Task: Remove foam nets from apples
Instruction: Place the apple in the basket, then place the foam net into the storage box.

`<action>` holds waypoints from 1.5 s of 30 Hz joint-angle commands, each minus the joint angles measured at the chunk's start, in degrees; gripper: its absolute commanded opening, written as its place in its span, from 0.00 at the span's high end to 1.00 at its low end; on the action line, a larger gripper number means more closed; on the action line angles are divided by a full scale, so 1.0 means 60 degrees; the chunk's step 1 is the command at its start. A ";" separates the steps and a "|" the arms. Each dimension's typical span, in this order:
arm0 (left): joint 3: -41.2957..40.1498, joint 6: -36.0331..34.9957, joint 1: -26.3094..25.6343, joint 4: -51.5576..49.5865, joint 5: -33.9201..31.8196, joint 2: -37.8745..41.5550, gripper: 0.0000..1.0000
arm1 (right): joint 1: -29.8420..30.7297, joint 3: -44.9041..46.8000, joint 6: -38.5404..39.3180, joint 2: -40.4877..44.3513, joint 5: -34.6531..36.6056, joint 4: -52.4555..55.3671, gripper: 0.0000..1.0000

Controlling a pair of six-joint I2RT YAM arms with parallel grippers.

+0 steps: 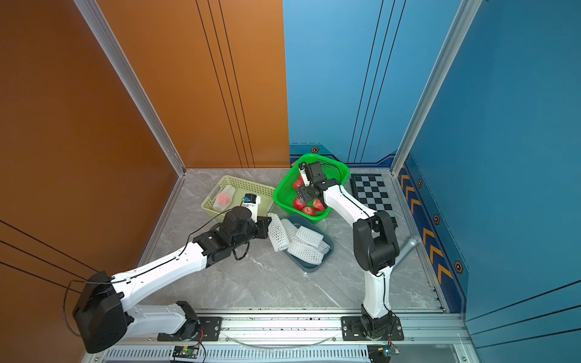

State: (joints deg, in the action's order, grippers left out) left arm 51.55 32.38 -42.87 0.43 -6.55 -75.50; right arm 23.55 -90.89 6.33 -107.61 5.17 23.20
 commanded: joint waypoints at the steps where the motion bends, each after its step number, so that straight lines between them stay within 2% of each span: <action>1: 0.0593 0.0010 -0.0339 0.0556 0.0141 -0.0574 1.00 | -0.0072 0.0799 -0.0417 0.1415 0.0451 0.0088 0.04; 2: 0.0674 0.0041 -0.0410 0.0625 0.0100 -0.0749 1.00 | -0.0080 0.1054 -0.0512 0.1749 0.0455 0.0067 0.00; 9: 0.0910 0.0587 -0.0494 0.1142 -0.0020 -0.1761 1.00 | 0.0146 0.3472 -0.1564 0.4401 -0.0563 -0.0863 0.00; 15: 0.0981 0.1277 -0.0762 0.1343 -0.0344 -0.2334 1.00 | 0.0812 0.5265 -0.1473 0.6218 -0.1326 -0.1294 0.00; 19: 0.0894 0.1558 -0.0783 0.1384 -0.0491 -0.2744 1.00 | 0.1120 0.6163 -0.1701 0.7057 -0.1895 -0.1551 0.02; 22: 0.0825 0.1581 -0.0667 0.1394 -0.0487 -0.2983 1.00 | 0.1430 0.6657 -0.1964 0.7295 -0.2125 -0.1676 0.09; 24: 0.0741 0.1621 -0.0591 0.1390 -0.0460 -0.3047 1.00 | 0.1716 0.6894 -0.2168 0.7308 -0.2237 -0.1869 0.19; 27: 0.0619 0.1592 -0.0505 0.1394 -0.0392 -0.3038 1.00 | 0.2064 0.7192 -0.2524 0.7046 -0.2456 -0.2432 0.43; 30: 0.0482 0.1583 -0.0417 0.1394 -0.0273 -0.2967 0.93 | 0.2431 0.7289 -0.2700 0.6426 -0.2603 -0.2952 0.60; 33: 0.0285 0.1620 -0.0342 0.1394 -0.0260 -0.2807 0.88 | 0.2646 0.7356 -0.2975 0.5692 -0.2687 -0.3543 0.73; 37: 0.0060 0.1649 -0.0265 0.1386 -0.0241 -0.2632 0.87 | 0.2977 0.7432 -0.3261 0.4823 -0.2708 -0.4206 0.74; 45: -0.0230 0.1686 -0.0012 0.1394 -0.0170 -0.2160 0.86 | 0.3251 0.7520 -0.3688 0.3189 -0.1783 -0.3811 0.76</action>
State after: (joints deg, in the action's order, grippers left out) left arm 51.05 42.13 -43.94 8.99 -7.79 -90.80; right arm 42.76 -46.85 -13.63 -86.70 -8.69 0.36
